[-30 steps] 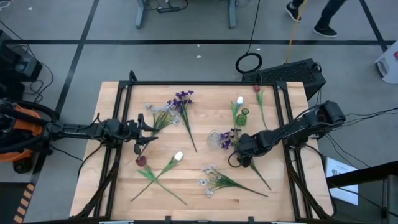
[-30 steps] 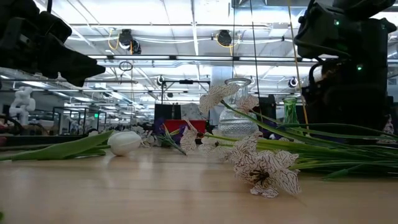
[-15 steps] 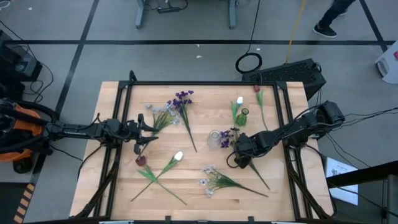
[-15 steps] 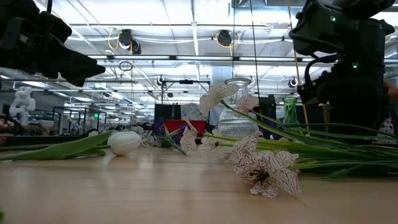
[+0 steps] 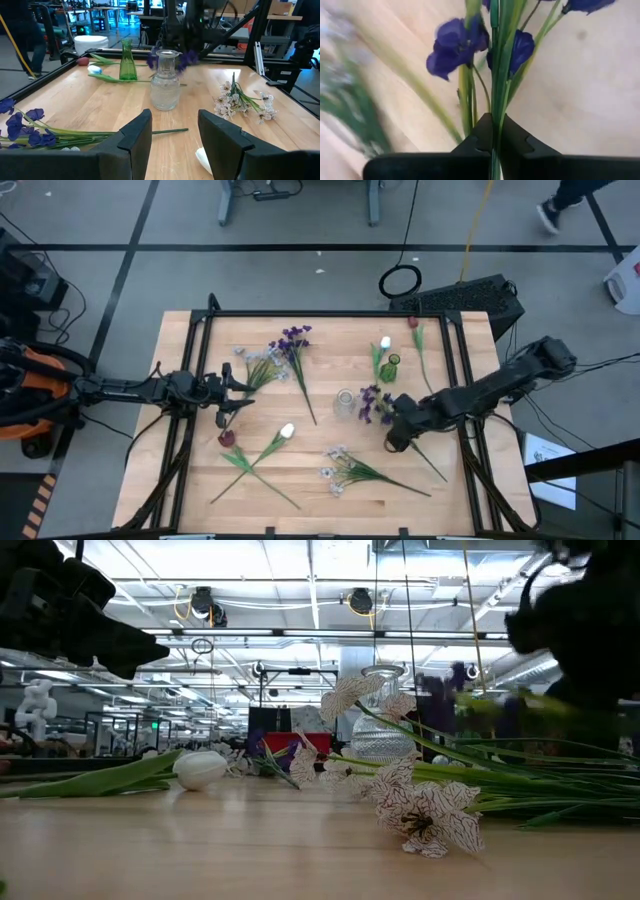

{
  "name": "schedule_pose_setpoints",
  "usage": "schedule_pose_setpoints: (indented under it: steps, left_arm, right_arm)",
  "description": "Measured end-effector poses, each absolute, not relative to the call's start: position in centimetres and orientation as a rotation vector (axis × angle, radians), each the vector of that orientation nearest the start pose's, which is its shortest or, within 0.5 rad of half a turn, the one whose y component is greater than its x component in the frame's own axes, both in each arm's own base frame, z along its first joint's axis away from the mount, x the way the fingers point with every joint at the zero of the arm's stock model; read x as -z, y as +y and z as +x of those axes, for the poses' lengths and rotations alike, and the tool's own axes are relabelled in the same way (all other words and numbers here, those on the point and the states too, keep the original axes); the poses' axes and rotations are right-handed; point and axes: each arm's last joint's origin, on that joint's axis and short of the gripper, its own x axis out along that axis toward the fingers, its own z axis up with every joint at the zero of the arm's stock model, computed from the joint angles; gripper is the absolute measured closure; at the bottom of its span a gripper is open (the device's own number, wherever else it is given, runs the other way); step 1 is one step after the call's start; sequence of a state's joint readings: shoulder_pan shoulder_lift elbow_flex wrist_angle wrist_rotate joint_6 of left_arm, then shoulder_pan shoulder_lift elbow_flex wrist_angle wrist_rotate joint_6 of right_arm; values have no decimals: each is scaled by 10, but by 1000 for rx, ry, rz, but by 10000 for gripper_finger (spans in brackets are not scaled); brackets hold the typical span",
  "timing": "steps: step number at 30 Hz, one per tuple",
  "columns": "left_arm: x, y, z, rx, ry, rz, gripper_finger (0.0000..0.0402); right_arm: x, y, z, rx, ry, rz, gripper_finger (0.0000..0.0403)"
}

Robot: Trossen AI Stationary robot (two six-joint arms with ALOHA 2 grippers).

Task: Sort flowers into vase by color
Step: Put the right purple flowers into the transparent vase

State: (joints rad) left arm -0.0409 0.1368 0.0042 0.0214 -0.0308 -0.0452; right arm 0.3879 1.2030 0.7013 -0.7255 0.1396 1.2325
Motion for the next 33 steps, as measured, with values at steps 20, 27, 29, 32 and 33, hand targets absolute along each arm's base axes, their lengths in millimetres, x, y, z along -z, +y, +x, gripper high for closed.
schedule_pose_setpoints:
  steps: [20,27,29,32,33]
  left_arm:
    - [-156,-3,105,8,112,-41,235]
    - [-156,-3,105,7,111,-41,235]
    - [-156,-3,105,8,112,-41,235]
    - [-156,-3,105,7,111,-41,235]
    - [-156,-3,105,7,112,-41,235]
  right_arm:
    - [-324,46,191,417,-64,229,402]
    - [-309,39,233,320,-88,204,403]
    - [-308,36,240,307,-119,205,403]
    - [-311,31,247,274,-182,207,403]
    - [-310,29,248,269,-187,204,403]
